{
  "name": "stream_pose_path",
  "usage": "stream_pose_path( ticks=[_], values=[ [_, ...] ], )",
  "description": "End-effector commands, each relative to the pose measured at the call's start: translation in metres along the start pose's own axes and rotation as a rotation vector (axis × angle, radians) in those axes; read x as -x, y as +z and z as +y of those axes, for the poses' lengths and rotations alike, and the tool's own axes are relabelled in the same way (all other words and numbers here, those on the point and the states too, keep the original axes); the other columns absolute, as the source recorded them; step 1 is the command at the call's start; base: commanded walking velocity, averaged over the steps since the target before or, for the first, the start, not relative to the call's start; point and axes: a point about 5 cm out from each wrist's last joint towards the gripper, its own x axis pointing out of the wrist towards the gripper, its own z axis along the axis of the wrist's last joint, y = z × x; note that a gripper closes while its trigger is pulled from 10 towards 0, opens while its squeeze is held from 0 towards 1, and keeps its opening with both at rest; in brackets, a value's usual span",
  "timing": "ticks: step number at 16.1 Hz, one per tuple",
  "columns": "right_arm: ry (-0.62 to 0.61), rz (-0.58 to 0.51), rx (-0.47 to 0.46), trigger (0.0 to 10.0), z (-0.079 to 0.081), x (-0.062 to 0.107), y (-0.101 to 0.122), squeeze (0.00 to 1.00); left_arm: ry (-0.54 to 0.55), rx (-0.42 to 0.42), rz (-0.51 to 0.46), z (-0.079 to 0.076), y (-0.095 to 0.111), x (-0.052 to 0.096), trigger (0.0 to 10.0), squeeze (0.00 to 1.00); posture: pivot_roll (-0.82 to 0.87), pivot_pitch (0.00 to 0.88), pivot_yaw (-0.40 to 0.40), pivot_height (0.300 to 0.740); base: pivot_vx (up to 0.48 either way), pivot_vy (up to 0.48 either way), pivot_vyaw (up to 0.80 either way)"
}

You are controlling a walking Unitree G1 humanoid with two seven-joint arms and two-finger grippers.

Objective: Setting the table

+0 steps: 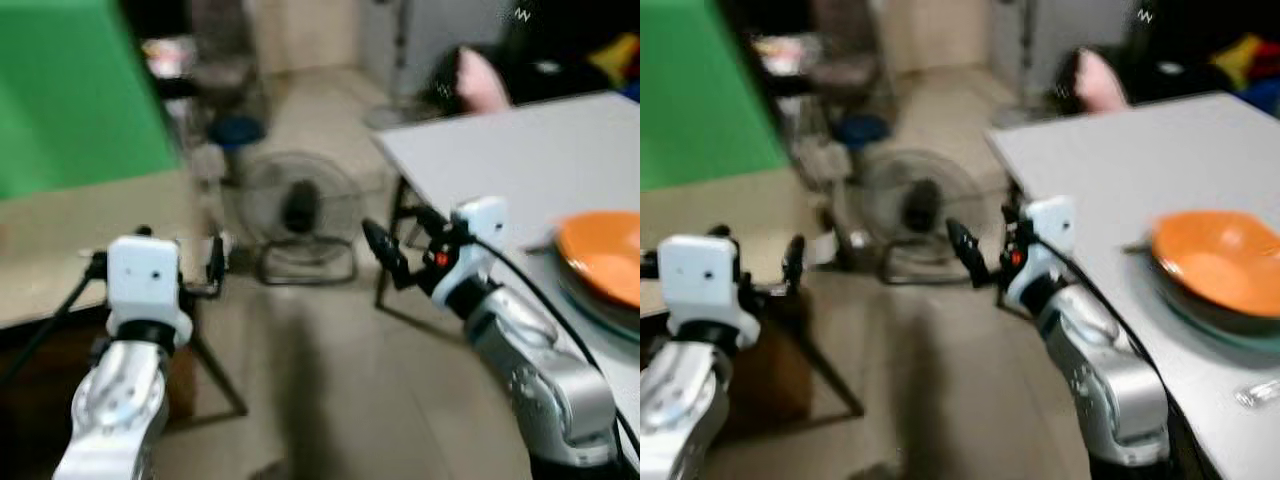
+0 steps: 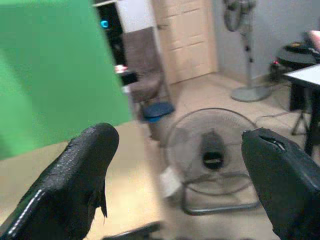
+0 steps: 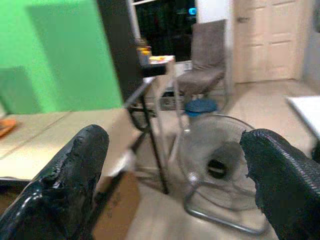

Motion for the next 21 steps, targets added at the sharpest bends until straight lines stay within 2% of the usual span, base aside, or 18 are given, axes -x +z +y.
stream_pose_path(
  ticks=[1,5,6,8,11,14,18,21],
  values=[
    [0.026,-0.016,0.003,10.0,0.007,-0.003,0.005,1.00,0.015,-0.017,0.007,0.005,-0.001,0.001,10.0,0.00,-0.03,0.008,0.032,0.740,0.000,0.292,0.80],
    [-0.005,0.006,-0.005,10.0,0.006,-0.005,-0.001,1.00,0.030,-0.023,0.018,0.009,-0.004,0.004,10.0,0.00,-0.02,0.009,0.025,0.740,0.000,0.294,0.60],
    [-0.031,0.026,-0.010,10.0,0.003,-0.005,-0.006,0.00,0.035,-0.024,0.022,0.010,-0.006,0.005,10.0,0.00,-0.02,0.011,0.020,0.740,0.000,0.292,0.00],
    [-0.078,0.076,-0.002,10.0,-0.004,-0.004,-0.019,0.00,0.052,-0.018,0.028,0.011,-0.008,0.008,10.0,0.00,-0.02,0.016,0.014,0.740,0.000,0.289,0.00],
    [-0.128,0.166,0.059,10.0,-0.010,-0.001,-0.035,0.00,0.086,-0.007,0.028,0.013,-0.008,0.012,10.0,0.00,-0.01,0.024,0.007,0.740,0.000,0.000,0.00],
    [-0.125,0.185,-0.020,10.0,-0.014,0.000,-0.043,0.00,0.101,0.000,0.037,0.011,-0.012,0.018,10.0,0.00,0.00,0.030,-0.001,0.740,0.000,0.000,0.00],
    [-0.090,0.170,-0.013,10.0,-0.011,-0.006,-0.040,0.00,0.114,0.008,0.040,0.013,-0.012,0.021,10.0,0.00,0.01,0.032,-0.008,0.740,0.284,0.000,0.59],
    [-0.109,0.142,-0.023,10.0,-0.013,-0.009,-0.038,0.00,0.117,0.010,0.051,0.013,-0.017,0.022,10.0,0.00,0.01,0.030,-0.005,0.740,0.291,0.000,0.79]
  ],
)
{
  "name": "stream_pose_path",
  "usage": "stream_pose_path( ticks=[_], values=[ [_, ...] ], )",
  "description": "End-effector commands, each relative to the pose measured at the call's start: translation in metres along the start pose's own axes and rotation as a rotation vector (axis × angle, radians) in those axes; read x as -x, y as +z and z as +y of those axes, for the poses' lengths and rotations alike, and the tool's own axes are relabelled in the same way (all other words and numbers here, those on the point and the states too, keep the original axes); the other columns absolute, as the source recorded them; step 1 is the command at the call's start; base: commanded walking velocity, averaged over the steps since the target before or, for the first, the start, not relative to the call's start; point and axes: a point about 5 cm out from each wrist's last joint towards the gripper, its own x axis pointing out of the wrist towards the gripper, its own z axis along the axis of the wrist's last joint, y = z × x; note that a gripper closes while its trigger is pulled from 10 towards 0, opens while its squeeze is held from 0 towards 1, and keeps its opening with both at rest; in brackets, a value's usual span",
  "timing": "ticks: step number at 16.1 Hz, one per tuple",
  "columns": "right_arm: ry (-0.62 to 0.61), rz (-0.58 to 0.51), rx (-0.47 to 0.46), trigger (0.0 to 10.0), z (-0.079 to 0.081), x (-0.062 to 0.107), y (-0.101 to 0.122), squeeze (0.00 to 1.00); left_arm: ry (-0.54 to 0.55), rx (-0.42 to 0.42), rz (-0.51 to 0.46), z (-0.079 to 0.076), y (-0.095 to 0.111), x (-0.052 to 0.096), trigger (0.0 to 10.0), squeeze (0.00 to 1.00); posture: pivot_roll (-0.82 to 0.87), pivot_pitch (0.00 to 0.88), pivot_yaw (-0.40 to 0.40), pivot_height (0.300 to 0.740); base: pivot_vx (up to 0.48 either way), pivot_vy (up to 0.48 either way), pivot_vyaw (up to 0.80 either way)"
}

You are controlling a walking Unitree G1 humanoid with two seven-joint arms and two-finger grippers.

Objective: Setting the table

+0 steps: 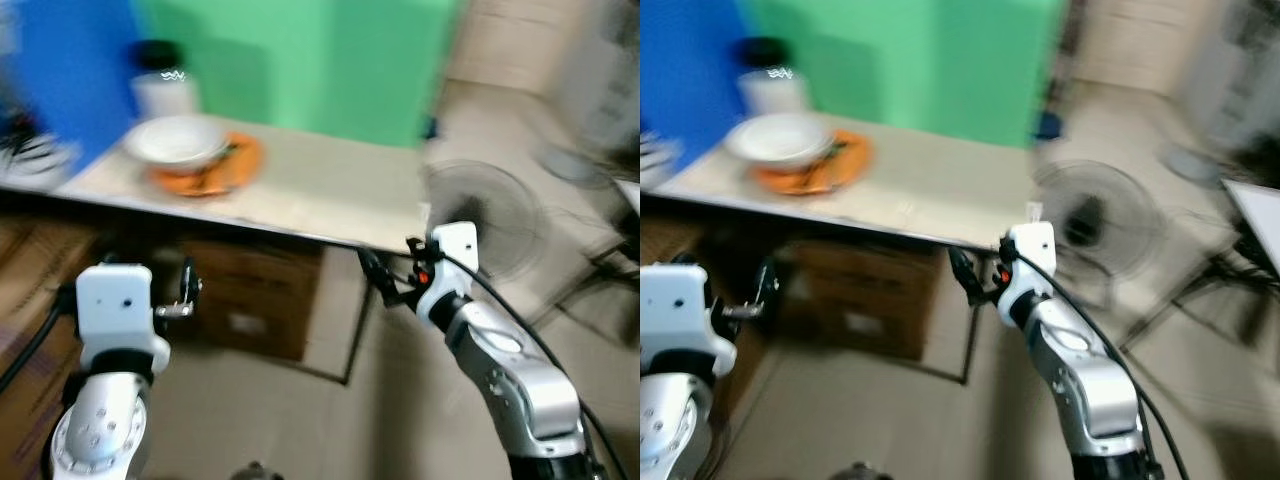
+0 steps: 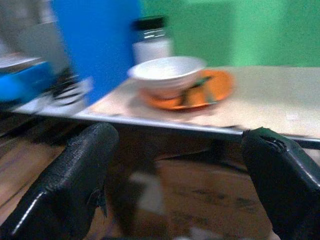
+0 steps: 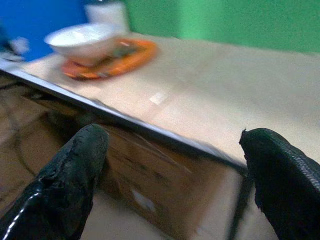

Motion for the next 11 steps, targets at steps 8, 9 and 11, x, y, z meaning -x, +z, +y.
stream_pose_path(
  ticks=[8,9,11],
  values=[
    [-0.402,-0.086,0.012,10.0,-0.071,0.036,-0.008,0.00,-0.065,0.036,-0.016,-0.008,-0.014,-0.005,10.0,0.00,-0.05,0.037,0.082,0.740,0.287,0.000,0.29],
    [-0.419,-0.085,0.025,10.0,-0.075,0.042,-0.009,0.00,-0.086,0.041,-0.033,-0.008,-0.014,-0.007,10.0,0.00,-0.06,0.038,0.090,0.740,0.274,0.000,0.00],
    [-0.403,-0.085,0.040,10.0,-0.075,0.049,-0.010,0.00,-0.118,0.043,-0.045,-0.010,-0.014,-0.008,10.0,0.00,-0.08,0.039,0.098,0.740,0.281,0.000,0.00]
  ],
)
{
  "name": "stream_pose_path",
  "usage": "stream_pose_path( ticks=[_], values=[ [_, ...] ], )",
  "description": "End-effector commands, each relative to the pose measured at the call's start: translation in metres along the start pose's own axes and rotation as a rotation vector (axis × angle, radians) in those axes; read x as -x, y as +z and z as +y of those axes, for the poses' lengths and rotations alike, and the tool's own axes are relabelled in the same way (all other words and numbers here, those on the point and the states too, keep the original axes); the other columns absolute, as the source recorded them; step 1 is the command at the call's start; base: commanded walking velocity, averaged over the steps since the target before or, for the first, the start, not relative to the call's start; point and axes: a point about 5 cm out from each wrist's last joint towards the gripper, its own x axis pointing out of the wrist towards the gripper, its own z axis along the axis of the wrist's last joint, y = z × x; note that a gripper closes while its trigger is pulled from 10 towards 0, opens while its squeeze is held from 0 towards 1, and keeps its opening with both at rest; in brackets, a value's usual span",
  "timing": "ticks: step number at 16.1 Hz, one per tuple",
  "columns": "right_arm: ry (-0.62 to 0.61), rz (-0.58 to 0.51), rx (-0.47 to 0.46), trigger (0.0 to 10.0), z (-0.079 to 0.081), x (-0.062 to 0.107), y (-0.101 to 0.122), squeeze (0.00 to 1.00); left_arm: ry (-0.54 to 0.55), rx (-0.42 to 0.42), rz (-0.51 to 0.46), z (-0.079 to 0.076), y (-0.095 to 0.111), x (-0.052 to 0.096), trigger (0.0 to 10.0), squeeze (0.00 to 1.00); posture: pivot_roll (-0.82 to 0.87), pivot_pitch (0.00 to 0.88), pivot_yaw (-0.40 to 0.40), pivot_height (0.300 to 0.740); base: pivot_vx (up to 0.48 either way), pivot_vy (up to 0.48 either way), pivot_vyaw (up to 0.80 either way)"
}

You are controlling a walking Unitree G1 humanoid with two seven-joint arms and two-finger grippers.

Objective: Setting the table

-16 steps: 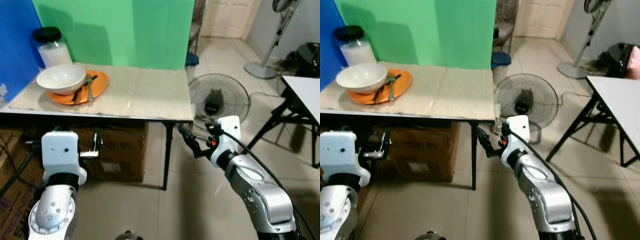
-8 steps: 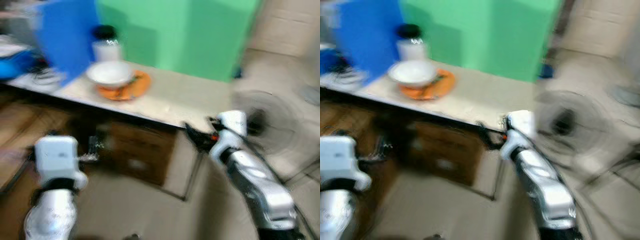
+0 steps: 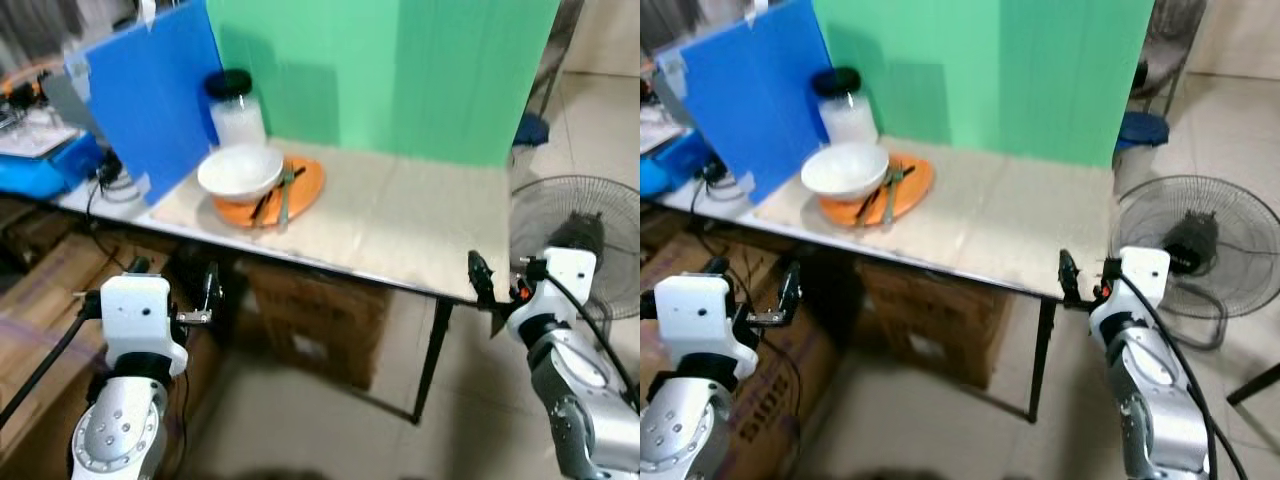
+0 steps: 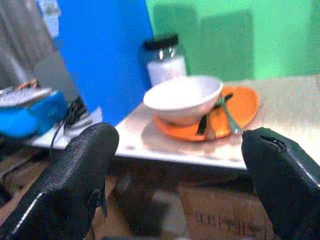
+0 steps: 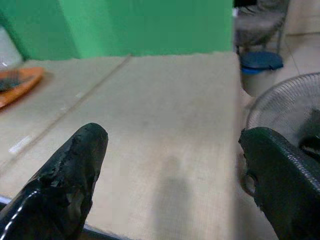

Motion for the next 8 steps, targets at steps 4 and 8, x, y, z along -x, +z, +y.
stream_pose_path(
  ticks=[4,8],
  values=[
    [0.281,-0.045,0.017,10.0,0.037,0.003,0.011,0.00,0.012,-0.016,-0.009,0.010,-0.001,-0.001,10.0,0.00,-0.06,0.031,0.070,0.740,0.279,0.000,0.20],
    [0.314,-0.045,-0.028,10.0,0.053,-0.006,0.013,0.00,0.013,-0.018,-0.034,0.013,0.003,0.002,10.0,0.00,-0.04,0.022,0.051,0.740,0.329,0.000,0.60]
  ],
)
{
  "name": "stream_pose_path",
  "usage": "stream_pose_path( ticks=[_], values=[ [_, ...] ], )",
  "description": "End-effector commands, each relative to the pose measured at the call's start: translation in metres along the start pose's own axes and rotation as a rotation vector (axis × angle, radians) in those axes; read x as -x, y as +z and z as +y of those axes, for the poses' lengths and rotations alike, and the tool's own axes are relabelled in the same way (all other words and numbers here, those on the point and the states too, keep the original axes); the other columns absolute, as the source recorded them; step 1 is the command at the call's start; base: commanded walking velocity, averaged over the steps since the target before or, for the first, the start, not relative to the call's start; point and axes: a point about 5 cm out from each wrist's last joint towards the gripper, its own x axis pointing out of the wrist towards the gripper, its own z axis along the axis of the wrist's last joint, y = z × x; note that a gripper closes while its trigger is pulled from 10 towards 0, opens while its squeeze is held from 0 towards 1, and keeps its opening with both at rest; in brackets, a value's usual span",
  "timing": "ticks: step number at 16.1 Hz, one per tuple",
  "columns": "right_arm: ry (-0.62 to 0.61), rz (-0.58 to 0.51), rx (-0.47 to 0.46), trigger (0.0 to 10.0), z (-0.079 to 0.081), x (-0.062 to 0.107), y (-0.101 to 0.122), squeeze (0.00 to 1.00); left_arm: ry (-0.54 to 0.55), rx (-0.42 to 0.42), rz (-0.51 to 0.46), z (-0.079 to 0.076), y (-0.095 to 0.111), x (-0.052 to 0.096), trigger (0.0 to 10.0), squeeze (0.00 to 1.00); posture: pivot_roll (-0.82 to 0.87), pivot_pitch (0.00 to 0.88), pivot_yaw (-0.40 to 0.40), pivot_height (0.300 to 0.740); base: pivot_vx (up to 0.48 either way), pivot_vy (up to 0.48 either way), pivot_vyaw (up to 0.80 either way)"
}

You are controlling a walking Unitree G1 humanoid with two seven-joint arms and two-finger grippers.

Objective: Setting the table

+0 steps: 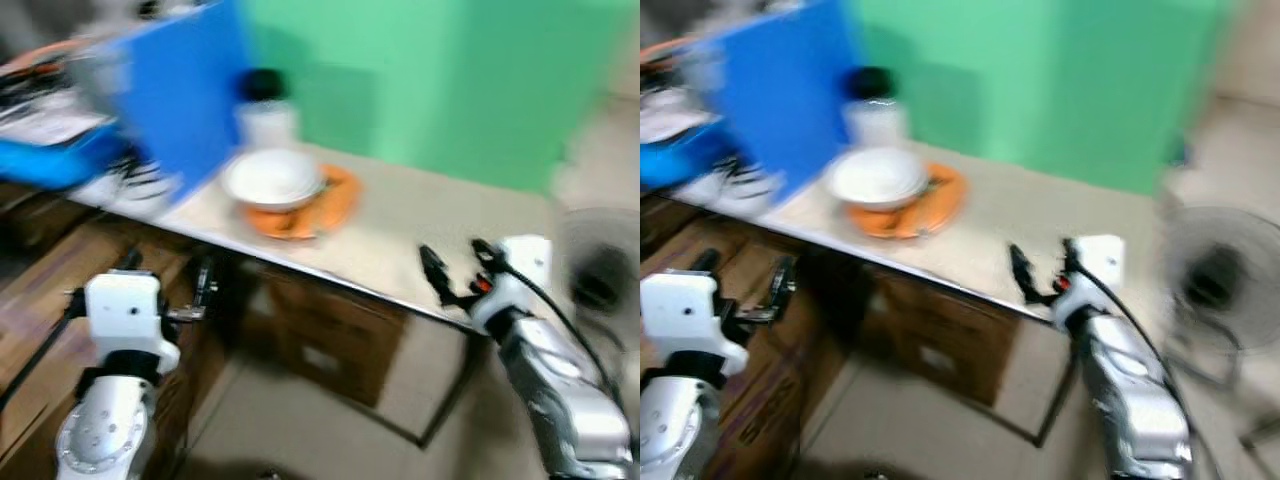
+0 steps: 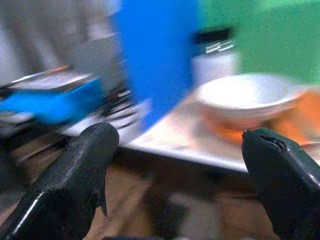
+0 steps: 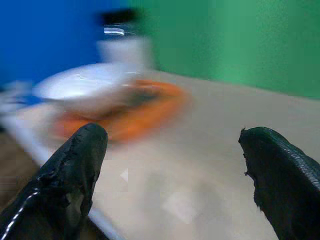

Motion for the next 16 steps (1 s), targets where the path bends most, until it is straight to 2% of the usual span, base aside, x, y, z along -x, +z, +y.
stream_pose_path(
  ticks=[1,8,13,14,15,16],
  values=[
    [-0.024,0.017,-0.005,10.0,-0.006,0.005,-0.003,0.00,-0.014,0.004,-0.025,-0.003,0.005,0.000,10.0,0.00,-0.03,0.020,0.050,0.740,0.345,0.000,0.00],
    [-0.004,0.022,-0.035,10.0,0.006,-0.004,0.000,0.00,-0.026,-0.004,-0.023,0.000,0.006,0.000,10.0,0.00,-0.03,0.033,0.053,0.740,0.347,0.000,0.00],
    [0.044,0.036,-0.032,10.0,0.019,-0.013,0.008,0.00,-0.076,-0.005,-0.022,-0.005,0.006,-0.003,10.0,0.00,-0.03,0.041,0.046,0.740,0.344,0.000,0.00],
    [0.053,0.043,-0.052,10.0,0.022,-0.017,0.011,0.00,-0.113,0.016,-0.022,-0.009,0.007,-0.003,10.0,0.00,-0.03,0.044,0.042,0.740,0.292,0.000,0.00],
    [0.063,0.058,-0.062,10.0,0.025,-0.022,0.015,0.00,-0.246,0.061,-0.015,-0.022,0.008,0.000,10.0,0.00,-0.03,0.046,0.038,0.740,0.000,0.000,0.00],
    [0.066,0.077,-0.088,10.0,0.027,-0.028,0.018,0.00,-0.371,0.072,0.006,-0.034,0.006,0.005,10.0,0.00,-0.03,0.045,0.036,0.740,0.000,0.000,0.00]
  ],
)
